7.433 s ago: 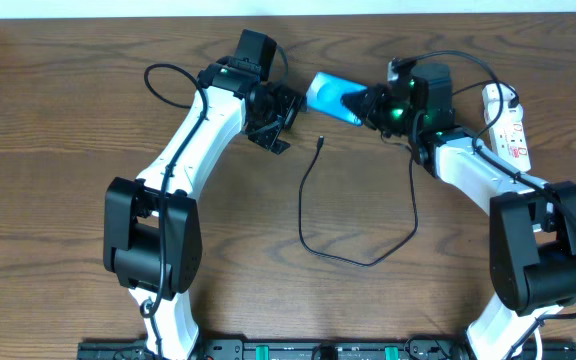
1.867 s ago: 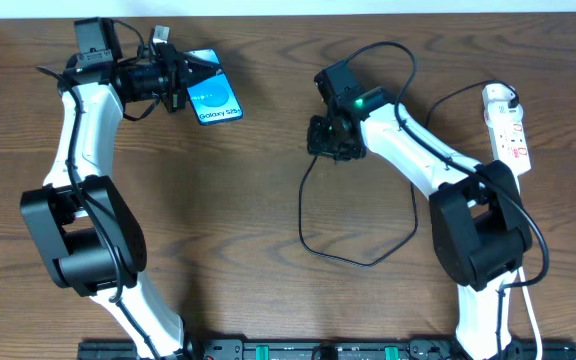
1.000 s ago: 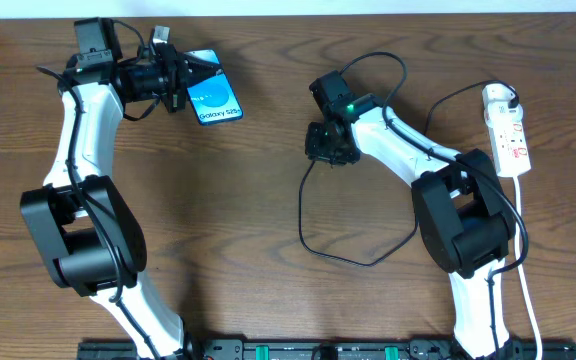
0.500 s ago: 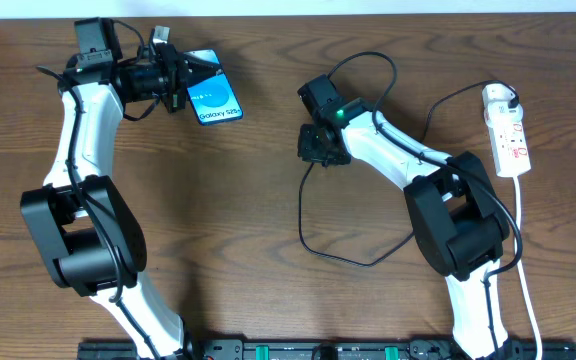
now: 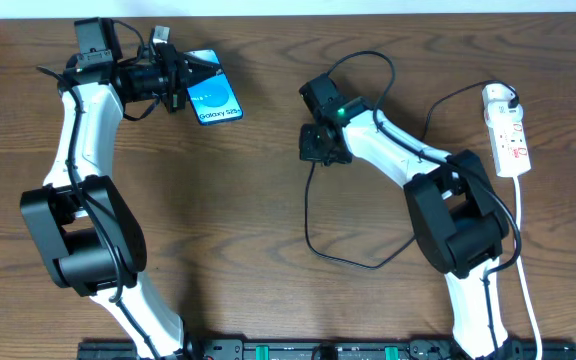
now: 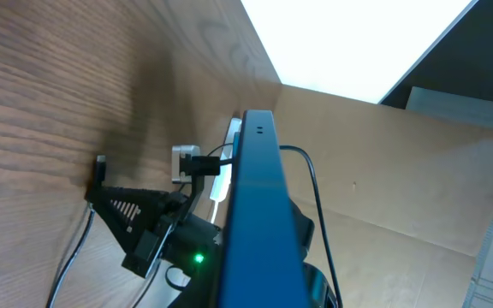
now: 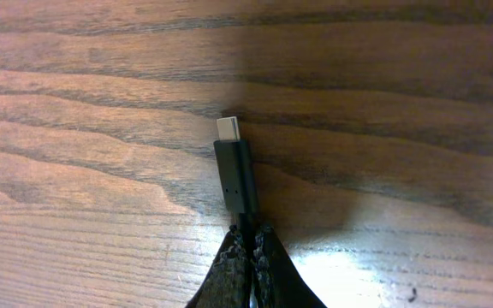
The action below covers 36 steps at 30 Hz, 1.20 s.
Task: Plug charger to phone and switch on socket
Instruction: 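Move the right gripper down and grasp the black USB-C cable plug, then lift the cable plug with the right gripper toward the phone's bottom port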
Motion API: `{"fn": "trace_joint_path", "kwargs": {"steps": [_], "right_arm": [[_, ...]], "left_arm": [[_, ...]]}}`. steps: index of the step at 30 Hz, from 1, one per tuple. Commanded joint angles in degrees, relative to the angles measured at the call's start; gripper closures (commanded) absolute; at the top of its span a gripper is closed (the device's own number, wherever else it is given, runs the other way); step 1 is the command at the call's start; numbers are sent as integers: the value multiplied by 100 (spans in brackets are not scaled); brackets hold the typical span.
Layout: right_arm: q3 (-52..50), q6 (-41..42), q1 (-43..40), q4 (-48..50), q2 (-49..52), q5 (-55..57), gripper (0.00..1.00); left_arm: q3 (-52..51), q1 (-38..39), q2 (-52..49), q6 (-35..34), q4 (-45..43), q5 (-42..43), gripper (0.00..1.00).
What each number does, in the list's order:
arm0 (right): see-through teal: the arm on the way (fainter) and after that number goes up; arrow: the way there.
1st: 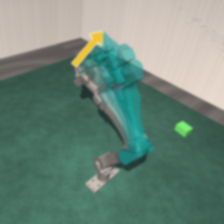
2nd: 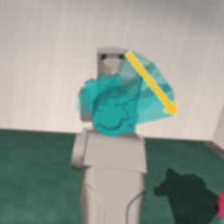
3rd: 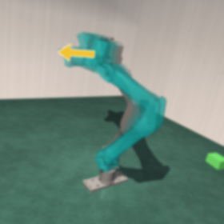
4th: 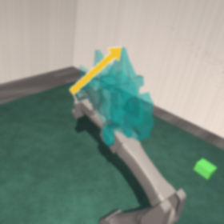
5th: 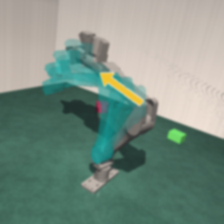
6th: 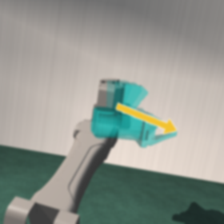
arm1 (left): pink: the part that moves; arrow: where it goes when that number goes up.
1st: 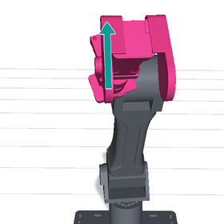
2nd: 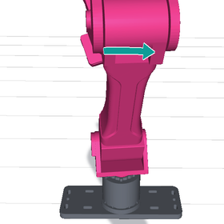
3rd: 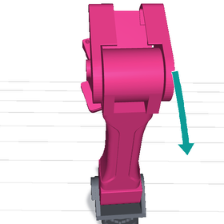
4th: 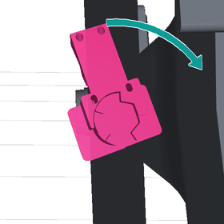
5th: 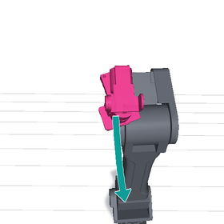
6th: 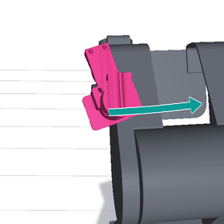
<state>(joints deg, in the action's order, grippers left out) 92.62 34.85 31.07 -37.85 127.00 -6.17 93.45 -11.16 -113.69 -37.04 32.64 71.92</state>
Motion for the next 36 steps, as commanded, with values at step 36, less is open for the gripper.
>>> {"fn": "trace_joint_path", "kwargs": {"steps": [36], "right_arm": [[-46,-2457,-1158,964,-420,-6795,99]], "left_arm": [[17,203,66,-225,-984,577,93]]}}
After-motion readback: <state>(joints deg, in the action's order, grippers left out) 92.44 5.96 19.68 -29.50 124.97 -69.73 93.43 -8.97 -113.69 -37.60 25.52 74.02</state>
